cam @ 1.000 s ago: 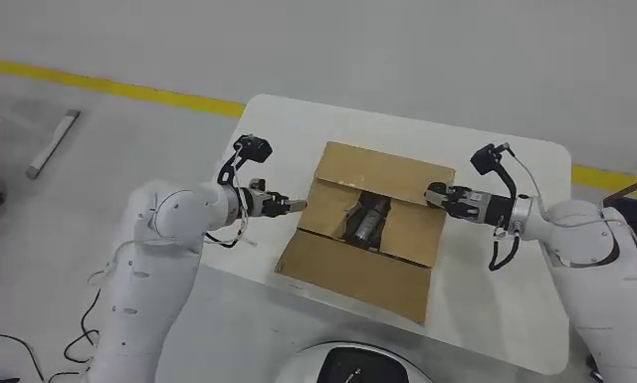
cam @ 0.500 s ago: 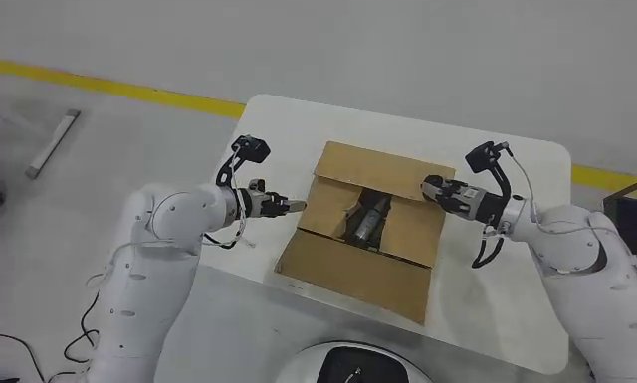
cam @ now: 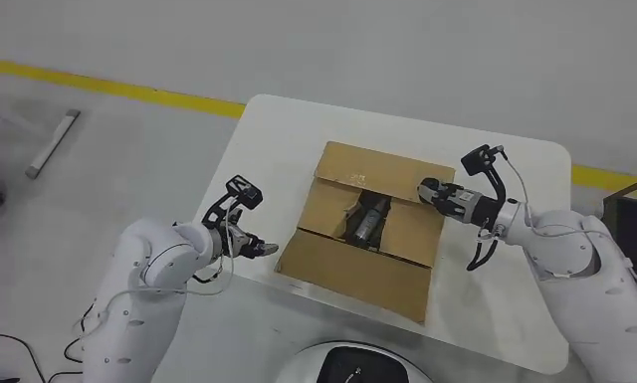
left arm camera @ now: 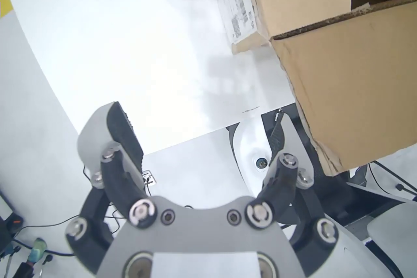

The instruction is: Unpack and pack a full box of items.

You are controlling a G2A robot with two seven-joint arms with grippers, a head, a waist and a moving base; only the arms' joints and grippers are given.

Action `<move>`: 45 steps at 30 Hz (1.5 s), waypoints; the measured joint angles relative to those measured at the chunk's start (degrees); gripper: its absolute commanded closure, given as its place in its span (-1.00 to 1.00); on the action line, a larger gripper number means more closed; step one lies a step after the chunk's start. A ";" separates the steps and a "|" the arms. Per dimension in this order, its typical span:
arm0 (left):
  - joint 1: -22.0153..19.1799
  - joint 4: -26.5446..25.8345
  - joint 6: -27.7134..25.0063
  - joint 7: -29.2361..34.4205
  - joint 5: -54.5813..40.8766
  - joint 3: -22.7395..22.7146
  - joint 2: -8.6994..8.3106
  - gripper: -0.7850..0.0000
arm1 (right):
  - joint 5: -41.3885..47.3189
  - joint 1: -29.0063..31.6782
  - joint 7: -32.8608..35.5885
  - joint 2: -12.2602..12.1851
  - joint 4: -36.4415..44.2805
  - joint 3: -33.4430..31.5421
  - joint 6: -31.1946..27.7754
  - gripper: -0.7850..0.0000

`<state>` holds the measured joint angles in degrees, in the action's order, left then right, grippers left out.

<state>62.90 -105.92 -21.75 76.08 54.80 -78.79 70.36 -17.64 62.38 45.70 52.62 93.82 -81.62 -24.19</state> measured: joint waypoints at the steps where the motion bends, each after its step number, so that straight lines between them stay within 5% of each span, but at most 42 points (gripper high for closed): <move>1: 0.23 0.23 -0.09 -0.39 0.23 0.86 -0.02 -1.00 | 0.13 -0.07 0.02 -0.01 -0.10 0.01 -0.05 1.00; 9: -0.64 3.52 0.84 -3.74 0.41 5.90 0.09 -1.00 | 0.59 -0.73 0.36 -0.13 -0.55 0.04 -0.34 1.00; 21: -3.19 2.62 -0.91 -9.74 -10.47 6.55 -0.08 -1.00 | 1.12 -1.54 1.15 -0.32 -1.21 0.17 -0.44 1.00; 32: -12.48 14.18 7.28 -15.47 -9.45 12.34 1.07 -1.00 | 3.46 -2.53 1.25 -0.86 0.61 -2.85 -1.23 1.00; 45: -18.17 22.31 11.18 -17.71 -7.13 18.03 2.20 -1.00 | -15.39 -2.31 -8.33 0.56 5.01 8.19 4.84 1.00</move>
<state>44.73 -83.61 -10.57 58.37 47.66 -60.76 72.56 -33.02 60.08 37.37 53.19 98.83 -73.43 -19.35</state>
